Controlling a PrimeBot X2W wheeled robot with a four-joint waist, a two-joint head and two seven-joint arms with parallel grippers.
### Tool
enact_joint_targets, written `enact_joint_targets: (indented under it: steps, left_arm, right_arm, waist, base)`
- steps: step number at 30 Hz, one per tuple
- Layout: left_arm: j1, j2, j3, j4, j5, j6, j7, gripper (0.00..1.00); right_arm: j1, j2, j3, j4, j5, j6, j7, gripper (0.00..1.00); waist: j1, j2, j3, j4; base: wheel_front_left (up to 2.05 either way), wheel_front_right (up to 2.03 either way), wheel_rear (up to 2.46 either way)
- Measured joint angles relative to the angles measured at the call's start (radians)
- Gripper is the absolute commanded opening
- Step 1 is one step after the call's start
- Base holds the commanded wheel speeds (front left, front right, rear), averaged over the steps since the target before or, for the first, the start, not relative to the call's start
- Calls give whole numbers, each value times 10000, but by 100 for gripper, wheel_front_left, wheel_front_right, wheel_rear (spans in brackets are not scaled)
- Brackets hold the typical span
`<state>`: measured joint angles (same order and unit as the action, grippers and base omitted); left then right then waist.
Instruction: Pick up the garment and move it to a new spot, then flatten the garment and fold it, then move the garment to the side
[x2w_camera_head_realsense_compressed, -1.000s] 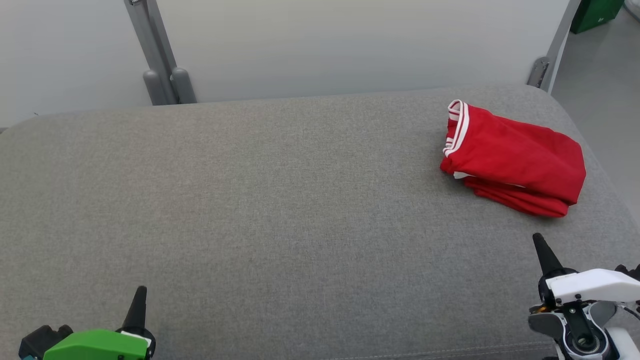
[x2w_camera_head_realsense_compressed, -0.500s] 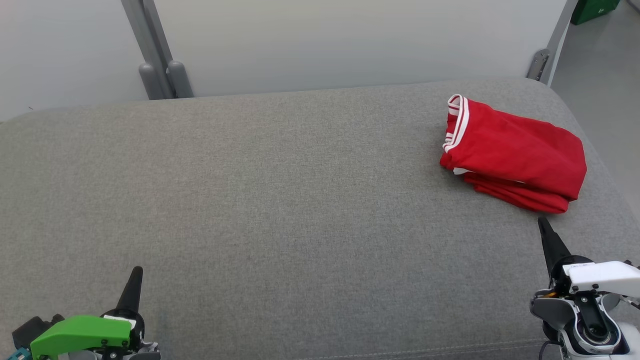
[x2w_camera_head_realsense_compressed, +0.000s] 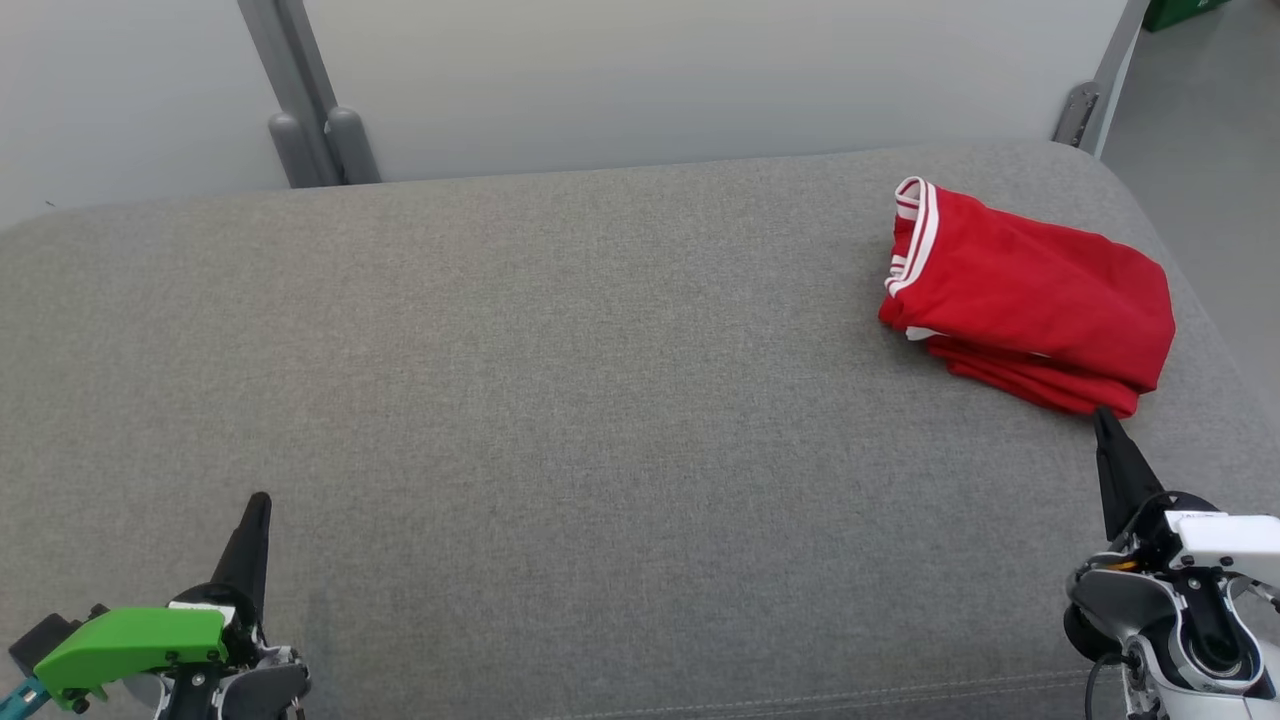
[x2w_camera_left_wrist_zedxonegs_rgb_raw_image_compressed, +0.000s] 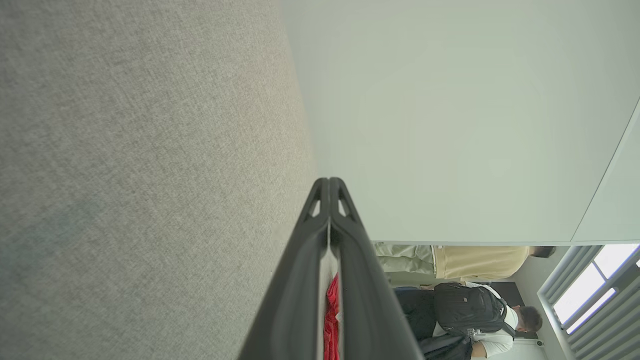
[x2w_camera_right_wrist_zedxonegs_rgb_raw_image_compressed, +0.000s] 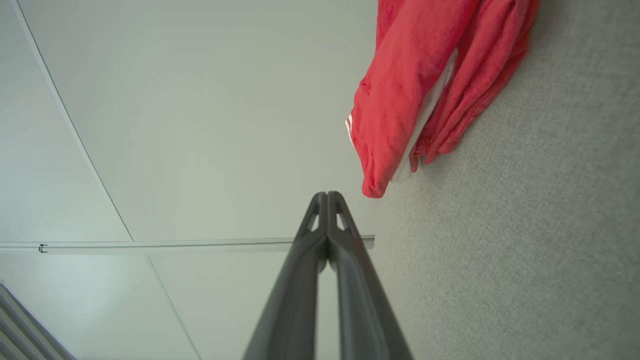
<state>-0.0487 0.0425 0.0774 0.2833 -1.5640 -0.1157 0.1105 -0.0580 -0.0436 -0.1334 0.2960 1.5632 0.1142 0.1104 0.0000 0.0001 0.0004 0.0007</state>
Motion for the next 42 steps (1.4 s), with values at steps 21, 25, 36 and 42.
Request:
enact_joint_targets:
  steps: [21,25,36,42]
  left_arm:
    - [-129,-52,98,-15,-349,-71,33,0]
    - [-129,-52,96,-17,-349,-71,33,0]
    - [-129,-52,96,-27,-349,-71,33,0]
    - [-129,-52,96,-31,-349,-71,33,0]
  right_arm:
    - [-21,42,-105,-81,313,33,63,0]
    - [-21,42,-105,-84,313,33,63,0]
    - [-21,42,-102,-90,324,33,61,0]
    - [-21,42,-100,-94,324,33,61,0]
  waist:
    - [0,0,23,-7]
    - [0,0,23,-7]
    - [0,0,23,-6]
    - [0,0,23,-6]
  base:
    - [0,0,0]
    - [0,0,0]
    - [0,0,0]
    - [0,0,0]
